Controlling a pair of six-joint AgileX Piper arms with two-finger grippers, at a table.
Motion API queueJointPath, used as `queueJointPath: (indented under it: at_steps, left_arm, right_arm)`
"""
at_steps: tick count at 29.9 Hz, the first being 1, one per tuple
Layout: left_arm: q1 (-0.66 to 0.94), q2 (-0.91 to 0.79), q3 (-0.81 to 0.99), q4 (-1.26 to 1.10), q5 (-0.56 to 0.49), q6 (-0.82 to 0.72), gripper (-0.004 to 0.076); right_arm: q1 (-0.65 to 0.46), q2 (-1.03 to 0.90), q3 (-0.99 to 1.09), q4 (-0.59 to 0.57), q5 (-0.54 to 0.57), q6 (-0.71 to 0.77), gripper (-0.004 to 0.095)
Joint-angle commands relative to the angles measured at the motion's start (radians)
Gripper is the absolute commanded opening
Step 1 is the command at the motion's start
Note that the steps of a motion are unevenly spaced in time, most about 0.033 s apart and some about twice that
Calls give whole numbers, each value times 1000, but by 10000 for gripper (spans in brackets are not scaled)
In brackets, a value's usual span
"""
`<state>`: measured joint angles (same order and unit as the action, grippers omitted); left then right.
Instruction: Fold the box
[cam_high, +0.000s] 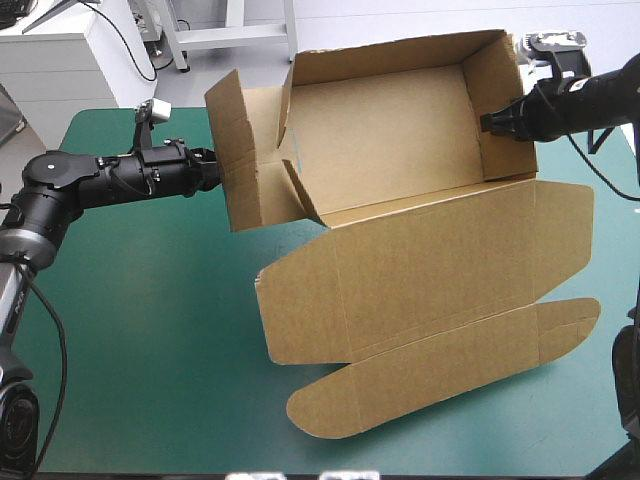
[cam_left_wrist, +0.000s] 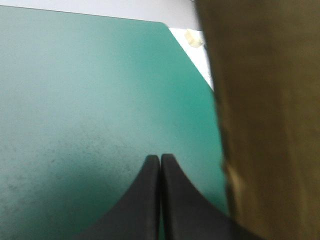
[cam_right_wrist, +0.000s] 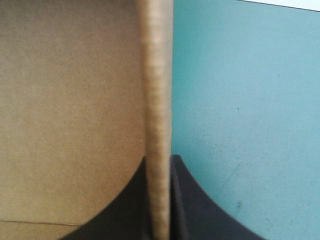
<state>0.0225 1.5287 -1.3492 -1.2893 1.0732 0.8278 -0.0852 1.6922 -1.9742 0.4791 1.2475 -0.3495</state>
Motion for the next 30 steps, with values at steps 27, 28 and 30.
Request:
queueJointPath:
  at_steps: [27,28,30]
  left_arm:
    - [0,-38,-24,-234,218,94,558]
    - [0,-38,-24,-234,218,94,558]
    - [-1,-38,-24,-236,218,96,558]
  right_arm:
    - [263,-15,-33,-227,-160,235,-17]
    - [263,-15,-33,-234,-161,238,-17]
    - [274,-15,-33,-242,-166,240,-17]
